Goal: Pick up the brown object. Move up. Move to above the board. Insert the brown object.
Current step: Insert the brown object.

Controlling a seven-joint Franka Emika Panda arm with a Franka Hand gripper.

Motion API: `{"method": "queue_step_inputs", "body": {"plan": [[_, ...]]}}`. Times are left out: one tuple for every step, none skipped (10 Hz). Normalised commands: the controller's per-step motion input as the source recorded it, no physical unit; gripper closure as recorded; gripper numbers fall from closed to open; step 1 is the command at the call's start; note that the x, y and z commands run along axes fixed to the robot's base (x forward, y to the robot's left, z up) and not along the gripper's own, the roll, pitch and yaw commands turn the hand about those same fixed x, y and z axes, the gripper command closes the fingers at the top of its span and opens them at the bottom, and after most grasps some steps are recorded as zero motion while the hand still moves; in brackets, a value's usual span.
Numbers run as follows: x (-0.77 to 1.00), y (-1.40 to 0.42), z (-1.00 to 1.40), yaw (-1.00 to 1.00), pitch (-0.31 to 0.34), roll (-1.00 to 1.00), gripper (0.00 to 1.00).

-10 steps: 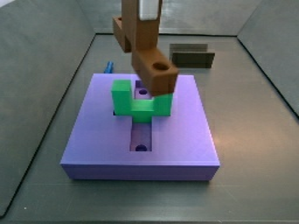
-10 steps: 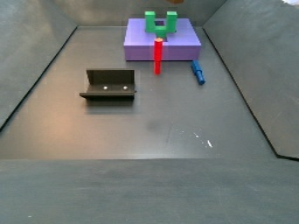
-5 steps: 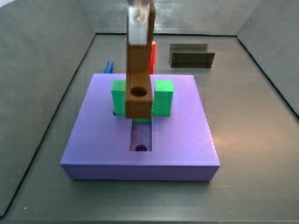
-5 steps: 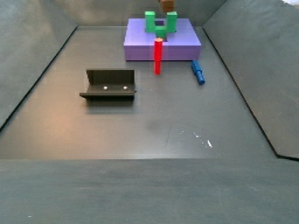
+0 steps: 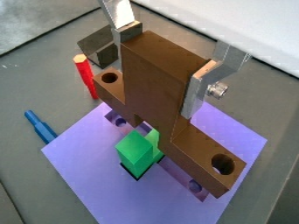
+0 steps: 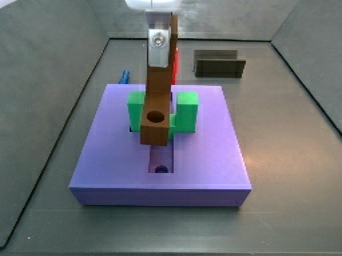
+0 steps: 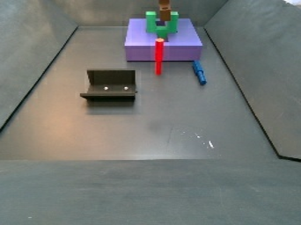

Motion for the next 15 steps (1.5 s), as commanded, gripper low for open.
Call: {"method": "queue_step_inputs", "body": {"plan": [[0.0,0.01,-0.27,0.0,-0.004,0.0,1.0],[0.0,0.01,-0.23,0.0,0.0,0.02,1.0],[0.09,0.0,-0.23,-0.02,0.0,0.06,1.0],[0.09,0.0,-0.14,-0.03,0.0,0.17,1.0],[0.11,0.0,-0.01,0.0,0.0,0.23,1.0],[0.27,-0.08,0.0,0.0,0.017,0.18,1.0],[0.3,-0.11,0.0,0.0,0.02,0.16,1.0],[0.14,-0.08,-0.15,0.0,0.0,0.12,1.0],[0.01,0.0,-0.36,0.0,-0.004,0.05,1.0],[0.0,0.0,-0.32,0.0,-0.007,0.08,1.0],[-0.03,0.08,-0.24,0.0,-0.013,0.06,1.0],[-0.02,0.02,-0.3,0.0,-0.014,0.0,1.0],[-0.04,0.0,-0.38,0.0,-0.031,-0.02,1.0],[0.0,0.0,-0.38,0.0,-0.027,-0.06,1.0],[0.0,0.0,-0.37,0.0,-0.013,-0.08,1.0]]}}
